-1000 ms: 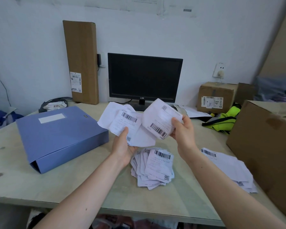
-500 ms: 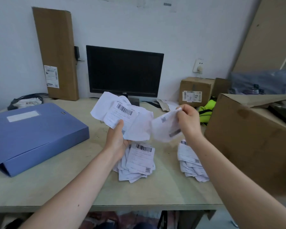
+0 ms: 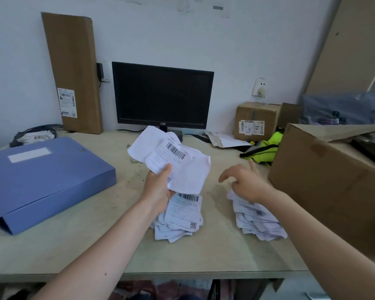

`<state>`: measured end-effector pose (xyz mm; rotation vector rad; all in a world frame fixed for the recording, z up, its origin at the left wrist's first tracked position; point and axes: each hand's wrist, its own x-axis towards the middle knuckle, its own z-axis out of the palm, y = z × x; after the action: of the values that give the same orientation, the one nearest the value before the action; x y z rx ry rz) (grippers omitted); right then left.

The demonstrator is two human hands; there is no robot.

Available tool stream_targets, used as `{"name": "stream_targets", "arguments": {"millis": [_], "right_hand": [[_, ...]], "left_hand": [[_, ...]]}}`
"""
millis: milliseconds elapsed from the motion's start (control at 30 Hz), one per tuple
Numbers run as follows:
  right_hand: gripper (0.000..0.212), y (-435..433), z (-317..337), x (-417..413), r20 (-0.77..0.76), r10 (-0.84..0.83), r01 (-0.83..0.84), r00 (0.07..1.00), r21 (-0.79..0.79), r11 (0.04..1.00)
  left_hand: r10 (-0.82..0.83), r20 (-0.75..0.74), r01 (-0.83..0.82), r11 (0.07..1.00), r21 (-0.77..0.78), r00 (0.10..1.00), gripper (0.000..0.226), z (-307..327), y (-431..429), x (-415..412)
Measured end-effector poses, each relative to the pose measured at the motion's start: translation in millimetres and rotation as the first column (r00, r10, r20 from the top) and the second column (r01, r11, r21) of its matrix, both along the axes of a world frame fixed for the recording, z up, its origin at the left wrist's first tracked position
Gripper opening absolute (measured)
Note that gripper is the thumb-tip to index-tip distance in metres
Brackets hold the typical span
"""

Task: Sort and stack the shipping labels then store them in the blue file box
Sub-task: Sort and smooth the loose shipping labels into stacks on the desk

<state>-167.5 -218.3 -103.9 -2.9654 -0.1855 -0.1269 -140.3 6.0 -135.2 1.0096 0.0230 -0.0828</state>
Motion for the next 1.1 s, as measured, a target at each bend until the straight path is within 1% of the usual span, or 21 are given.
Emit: {"name": "stream_targets", "arguments": {"millis": [33, 67, 100, 133, 167, 200, 267, 300, 367, 467, 567, 633, 667, 700, 767, 833, 900, 967, 1000, 1067, 1100], "right_hand": [[0.039, 5, 2, 0, 0.062, -0.024, 0.007, 0.998, 0.265, 0.964], [0.029, 13, 5, -1, 0.08, -0.062, 0.011, 0.995, 0.521, 0.853], [0.021, 24, 10, -3, 0.042, -0.078, 0.024, 0.996, 0.722, 0.692], [0.027, 34, 15, -4, -0.01, -0.082, 0.054, 0.997, 0.831, 0.554], [0.035, 43, 18, -4, -0.06, -0.073, 0.088, 0.996, 0.869, 0.486], [0.037, 51, 19, -3, -0.095, -0.063, 0.113, 0.994, 0.872, 0.477], [0.029, 62, 15, -1, -0.113, -0.059, 0.128, 0.992, 0.867, 0.481], [0.022, 65, 12, 1, -0.102, -0.07, 0.123, 0.992, 0.877, 0.465], [0.012, 66, 5, 3, -0.049, -0.123, 0.099, 0.991, 0.895, 0.435], [0.011, 60, 0, 7, 0.049, -0.258, 0.057, 0.965, 0.919, 0.39], [0.008, 61, 4, 7, 0.147, -0.354, -0.055, 0.924, 0.965, 0.256], [0.006, 65, 8, 7, 0.21, -0.377, -0.157, 0.902, 0.973, 0.168], [0.007, 67, 8, 8, 0.249, -0.382, -0.197, 0.89, 0.966, 0.17], [0.007, 69, 7, 9, 0.293, -0.378, -0.223, 0.878, 0.95, 0.218], [0.009, 72, 2, 11, 0.388, -0.319, -0.262, 0.865, 0.89, 0.373], [0.025, 74, -6, 12, 0.436, -0.213, -0.28, 0.874, 0.812, 0.512], [0.036, 75, -13, 9, 0.451, -0.148, -0.274, 0.88, 0.737, 0.618], [0.041, 73, -19, 8, 0.481, -0.118, -0.288, 0.868, 0.685, 0.669], [0.042, 72, -21, 8, 0.493, -0.099, -0.301, 0.864, 0.665, 0.683], [0.04, 71, -23, 8, 0.501, -0.054, -0.326, 0.864, 0.636, 0.699], [0.04, 73, -23, 7, 0.495, -0.044, -0.331, 0.868, 0.641, 0.692]], "left_hand": [[0.006, -0.002, -0.006, 1.0, 0.001, 1.0, 0.022, -1, 1, 1], [0.012, -0.005, -0.012, 1.0, 0.001, 1.0, 0.022, -1, 1, 1], [0.018, -0.005, -0.018, 1.0, 0.001, 1.0, 0.023, -1, 1, 1], [0.022, -0.002, -0.022, 1.0, 0.002, 1.0, 0.023, -1, 1, 1], [0.027, 0.006, -0.027, 1.0, 0.005, 1.0, 0.024, 0, 1, 0], [0.03, 0.016, -0.03, 1.0, 0.009, 0.999, 0.024, -1, 2, 0], [0.025, 0.028, -0.025, 1.0, -0.001, 0.999, 0.027, -1, 4, -1], [0.027, 0.024, -0.027, 1.0, -0.014, 0.999, 0.027, -1, 7, -1], [0.059, -0.002, -0.059, 0.997, -0.054, 0.998, 0.028, -1, 13, 0], [0.139, -0.025, -0.141, 0.984, -0.106, 0.99, 0.028, -1, 27, 4], [0.17, -0.035, -0.172, 0.981, -0.089, 0.985, 0.03, -3, 35, 7], [0.147, -0.061, -0.152, 0.985, -0.077, 0.987, 0.031, -4, 35, 6], [0.124, -0.072, -0.129, 0.989, -0.071, 0.99, 0.03, -4, 34, 6], [0.091, -0.075, -0.096, 0.993, -0.067, 0.993, 0.029, -3, 32, 4], [0.01, -0.048, -0.013, 0.998, -0.065, 0.999, 0.026, -1, 29, 2], [-0.062, -0.008, 0.061, 0.995, -0.085, 0.998, 0.025, 0, 26, 1], [-0.122, 0.008, 0.122, 0.983, -0.136, 0.992, 0.03, 3, 26, 0], [-0.164, 0.012, 0.163, 0.971, -0.173, 0.986, 0.036, 5, 28, 0], [-0.161, 0.016, 0.162, 0.975, -0.154, 0.987, 0.035, 5, 29, 1], [-0.113, 0.038, 0.114, 0.992, -0.049, 0.993, 0.023, 4, 29, 1], [-0.078, 0.048, 0.077, 0.997, 0.008, 0.996, 0.02, 3, 28, 1]]}}
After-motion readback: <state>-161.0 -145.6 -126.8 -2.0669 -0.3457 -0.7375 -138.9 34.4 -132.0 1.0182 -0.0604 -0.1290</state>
